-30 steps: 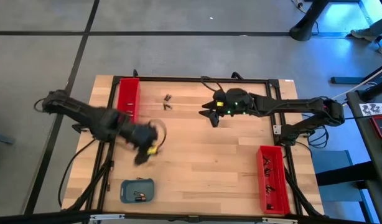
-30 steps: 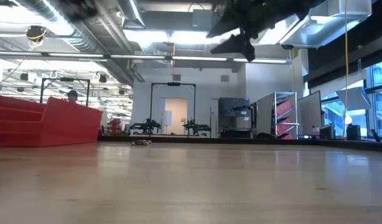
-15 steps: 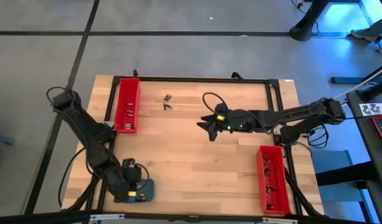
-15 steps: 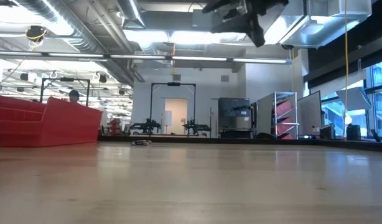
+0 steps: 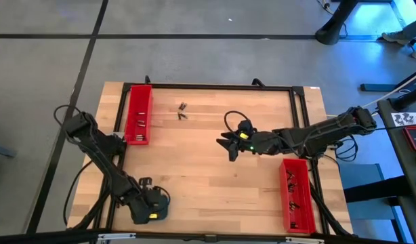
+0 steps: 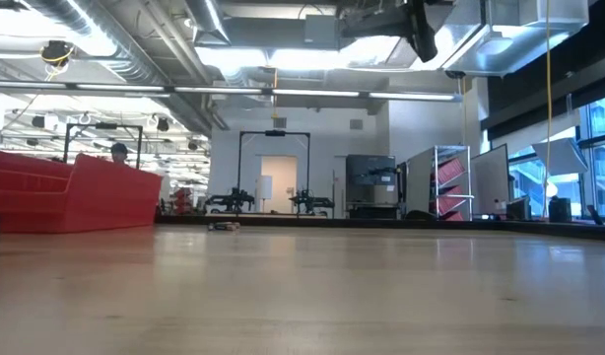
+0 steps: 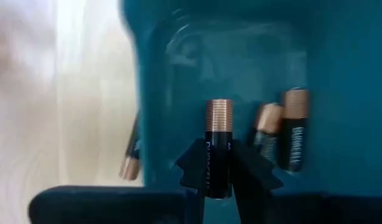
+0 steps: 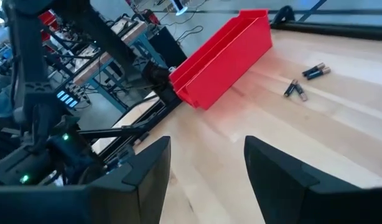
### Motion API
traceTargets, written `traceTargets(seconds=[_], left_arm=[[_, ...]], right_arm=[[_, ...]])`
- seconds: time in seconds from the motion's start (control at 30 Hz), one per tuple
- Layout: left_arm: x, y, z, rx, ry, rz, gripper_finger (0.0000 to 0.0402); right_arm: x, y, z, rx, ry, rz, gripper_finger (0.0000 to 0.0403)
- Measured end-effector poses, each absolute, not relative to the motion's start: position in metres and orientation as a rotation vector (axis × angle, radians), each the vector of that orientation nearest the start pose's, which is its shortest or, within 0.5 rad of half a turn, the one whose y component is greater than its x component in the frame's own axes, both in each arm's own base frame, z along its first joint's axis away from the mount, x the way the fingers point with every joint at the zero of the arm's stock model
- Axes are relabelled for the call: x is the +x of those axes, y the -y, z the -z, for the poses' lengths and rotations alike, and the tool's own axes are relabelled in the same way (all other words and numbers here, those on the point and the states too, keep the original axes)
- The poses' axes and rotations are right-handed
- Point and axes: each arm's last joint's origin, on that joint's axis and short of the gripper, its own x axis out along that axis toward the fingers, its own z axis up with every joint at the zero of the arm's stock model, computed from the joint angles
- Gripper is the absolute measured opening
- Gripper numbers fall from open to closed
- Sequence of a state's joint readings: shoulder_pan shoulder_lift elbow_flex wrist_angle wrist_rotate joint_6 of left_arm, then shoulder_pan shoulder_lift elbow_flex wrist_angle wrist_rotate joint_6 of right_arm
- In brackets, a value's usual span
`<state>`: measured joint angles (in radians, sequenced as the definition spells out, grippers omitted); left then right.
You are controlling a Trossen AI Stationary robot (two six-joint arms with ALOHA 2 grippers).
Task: Sort batteries
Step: Put the large black battery into the blue bin, then put the golden battery into the black container bin
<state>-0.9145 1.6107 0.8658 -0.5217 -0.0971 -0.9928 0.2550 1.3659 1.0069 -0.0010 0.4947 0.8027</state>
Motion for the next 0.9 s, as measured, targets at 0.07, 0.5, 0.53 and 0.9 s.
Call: traceTargets(seconds=[0.07,0.5,0.53,0.9], left_arm=[[0.173,0.22,-0.15,-0.229,-1.326,0.041,0.0048],[0.168,0.212,-0.162,-0.397,-1.434,-0.032,0.0167],[0.168,0.209,-0.167,-0.436,-1.442,-0.041,0.0176],[0.168,0.142,-0.251,-0.909,-1.271,-0.111,0.0193]], right_arm=[[0.298,-0.06,-0.299,0.639,-0.212,0.379,0.0204],[0.302,-0.042,-0.299,0.563,-0.231,0.387,0.0204],[0.302,-0.04,-0.299,0.551,-0.238,0.376,0.0204],[0.305,-0.021,-0.298,0.479,-0.309,0.257,0.0205]])
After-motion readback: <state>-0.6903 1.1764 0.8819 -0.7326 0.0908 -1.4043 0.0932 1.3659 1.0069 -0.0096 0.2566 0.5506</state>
